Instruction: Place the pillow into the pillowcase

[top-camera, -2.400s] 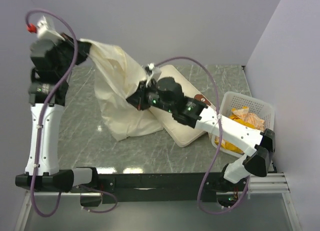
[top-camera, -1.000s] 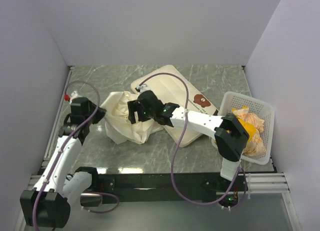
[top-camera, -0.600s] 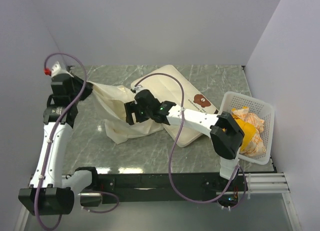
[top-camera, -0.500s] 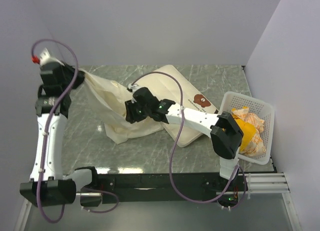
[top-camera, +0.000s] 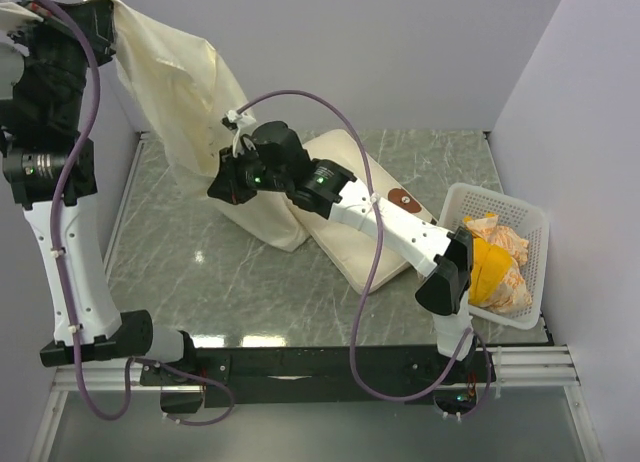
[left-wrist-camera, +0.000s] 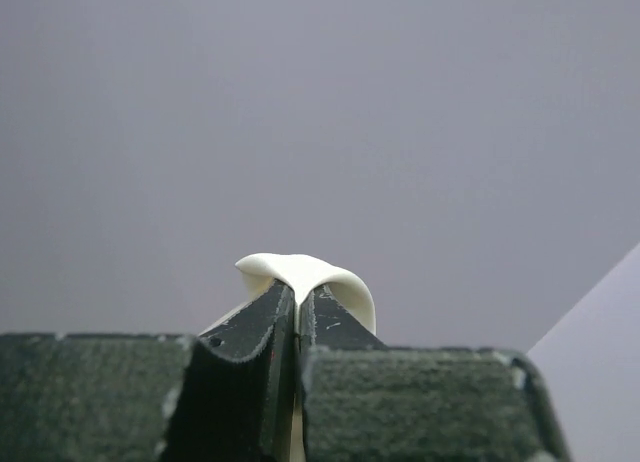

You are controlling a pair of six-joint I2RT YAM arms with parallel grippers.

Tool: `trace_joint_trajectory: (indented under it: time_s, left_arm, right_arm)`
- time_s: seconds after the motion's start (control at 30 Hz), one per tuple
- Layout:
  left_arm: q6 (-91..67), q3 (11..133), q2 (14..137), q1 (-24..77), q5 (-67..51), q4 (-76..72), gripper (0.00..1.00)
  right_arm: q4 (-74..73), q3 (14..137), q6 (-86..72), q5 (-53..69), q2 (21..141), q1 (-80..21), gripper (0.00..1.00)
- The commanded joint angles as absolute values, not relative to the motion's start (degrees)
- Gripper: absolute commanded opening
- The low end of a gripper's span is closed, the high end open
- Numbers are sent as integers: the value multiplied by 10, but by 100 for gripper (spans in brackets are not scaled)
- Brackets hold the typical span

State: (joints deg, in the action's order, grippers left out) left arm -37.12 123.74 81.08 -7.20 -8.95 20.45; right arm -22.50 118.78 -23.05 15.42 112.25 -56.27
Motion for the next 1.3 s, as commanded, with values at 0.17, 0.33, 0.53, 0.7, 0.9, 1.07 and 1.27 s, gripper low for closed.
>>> trace_joint_trajectory:
  time_s: [0.17, 0.33, 0.53, 0.7, 0.9, 1.07, 1.27]
  left_arm:
    - [-358, 1278, 761, -78, -80, 121, 9]
    - [-386, 1182, 720, -79, -110, 105, 10]
    - [-468, 854, 599, -78, -172, 57, 9]
    - [-502, 580, 506, -78, -194, 35, 11]
    - [-468, 502, 438, -78, -208, 96, 18]
    - [-441, 497, 396, -78, -200, 150, 22]
    - [-416, 559, 395, -78, -197, 196, 28]
  right_arm:
    - [-229, 1145, -237, 82, 1083, -548, 38]
    - [-199, 1093, -242, 68, 1056, -547, 69]
    - [-157, 1007, -263, 26, 1042, -543, 82]
    - [-38, 848, -292, 75, 1005, -532, 91]
    - [-1, 842, -303, 80, 1052, -530, 92]
    - [-32, 936, -298, 62, 1138, -529, 91]
    - [-32, 980, -317, 81, 1202, -509, 87]
